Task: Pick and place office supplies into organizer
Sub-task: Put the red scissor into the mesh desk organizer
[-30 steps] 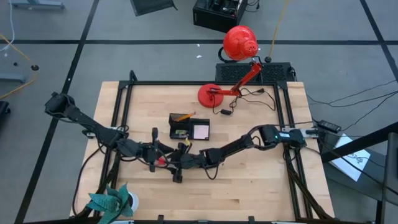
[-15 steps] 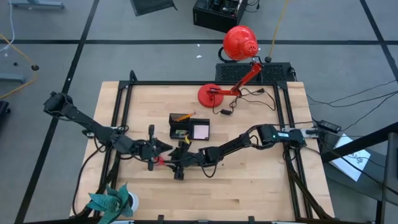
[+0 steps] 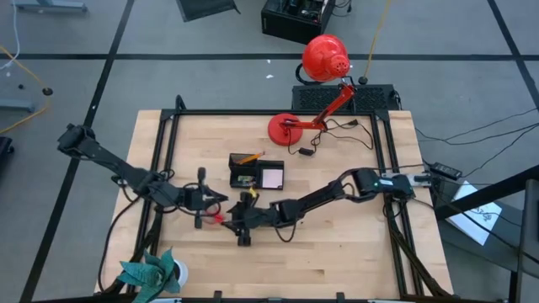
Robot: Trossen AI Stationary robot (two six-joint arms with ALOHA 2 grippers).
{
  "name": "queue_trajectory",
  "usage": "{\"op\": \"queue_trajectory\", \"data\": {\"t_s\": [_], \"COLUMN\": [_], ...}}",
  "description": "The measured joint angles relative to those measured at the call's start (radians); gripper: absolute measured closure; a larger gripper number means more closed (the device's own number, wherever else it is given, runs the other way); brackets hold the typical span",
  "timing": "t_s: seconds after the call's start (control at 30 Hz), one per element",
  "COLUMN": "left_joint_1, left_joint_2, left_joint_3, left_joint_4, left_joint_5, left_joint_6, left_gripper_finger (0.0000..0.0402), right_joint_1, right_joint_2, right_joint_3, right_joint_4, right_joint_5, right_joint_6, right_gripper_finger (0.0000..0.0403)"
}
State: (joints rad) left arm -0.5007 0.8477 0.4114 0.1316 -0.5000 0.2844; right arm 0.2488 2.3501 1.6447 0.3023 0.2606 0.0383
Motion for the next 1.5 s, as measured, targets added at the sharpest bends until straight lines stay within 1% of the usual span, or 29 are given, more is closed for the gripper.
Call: {"op": "queue_trajectory", "data": {"t_s": [0.07,0.1,0.2,0.3,0.37,0.43,0.53,0.63,0.7,0.77,0.9,1.03,1.07,1.13,1.3,1.4,1.5], "left_joint_1": [0.000,0.000,0.000,0.004,0.004,0.003,0.003,0.003,0.003,0.002,0.003,0.008,0.009,0.014,0.047,0.084,0.109], "left_joint_2": [-0.015,-0.022,-0.022,0.022,0.064,0.112,0.185,0.258,0.303,0.350,0.420,0.472,0.486,0.514,0.602,0.658,0.711], "left_joint_3": [0.003,0.013,0.096,0.203,0.267,0.322,0.370,0.390,0.389,0.389,0.389,0.389,0.389,0.388,0.388,0.388,0.384], "left_joint_4": [-0.014,-0.048,-0.226,-0.454,-0.584,-0.665,-0.741,-0.754,-0.774,-0.775,-0.784,-0.771,-0.775,-0.779,-0.791,-0.817,-0.816], "left_joint_5": [0.000,0.001,0.002,0.009,0.045,0.098,0.185,0.277,0.336,0.371,0.400,0.474,0.479,0.476,0.402,0.395,0.401], "left_joint_6": [-0.008,-0.011,-0.092,-0.244,-0.314,-0.348,-0.362,-0.335,-0.319,-0.329,-0.385,-0.403,-0.401,-0.382,-0.359,-0.388,-0.392], "left_gripper_finger": [0.0378,0.0378,0.0378,0.0378,0.0378,0.0378,0.0378,0.0378,0.0375,0.0366,0.0324,0.0260,0.0242,0.0207,0.0131,0.0101,0.0084], "right_joint_1": [0.011,0.017,0.036,0.064,0.083,0.099,0.114,0.135,0.154,0.170,0.194,0.216,0.220,0.226,0.227,0.224,0.220], "right_joint_2": [-0.033,-0.052,-0.117,-0.185,-0.220,-0.255,-0.288,-0.307,-0.322,-0.334,-0.381,-0.433,-0.443,-0.462,-0.478,-0.477,-0.477], "right_joint_3": [0.000,0.000,-0.008,-0.049,-0.084,-0.130,-0.193,-0.258,-0.297,-0.327,-0.363,-0.397,-0.405,-0.424,-0.457,-0.474,-0.476], "right_joint_4": [-0.003,-0.014,-0.072,-0.075,-0.066,-0.070,-0.053,-0.017,-0.009,0.015,0.021,0.028,0.031,0.029,0.093,0.108,0.112], "right_joint_5": [0.001,0.001,0.004,0.005,0.001,-0.001,0.002,0.003,0.001,-0.002,0.007,0.004,0.003,0.005,0.014,0.027,0.027], "right_joint_6": [-0.019,-0.028,-0.060,-0.103,-0.114,-0.115,-0.104,-0.087,-0.070,-0.054,-0.059,-0.061,-0.063,-0.073,-0.077,-0.077,-0.077], "right_gripper_finger": [0.0181,0.0181,0.0193,0.0224,0.0253,0.0286,0.0338,0.0388,0.0396,0.0390,0.0393,0.0401,0.0400,0.0397,0.0395,0.0395,0.0395]}}
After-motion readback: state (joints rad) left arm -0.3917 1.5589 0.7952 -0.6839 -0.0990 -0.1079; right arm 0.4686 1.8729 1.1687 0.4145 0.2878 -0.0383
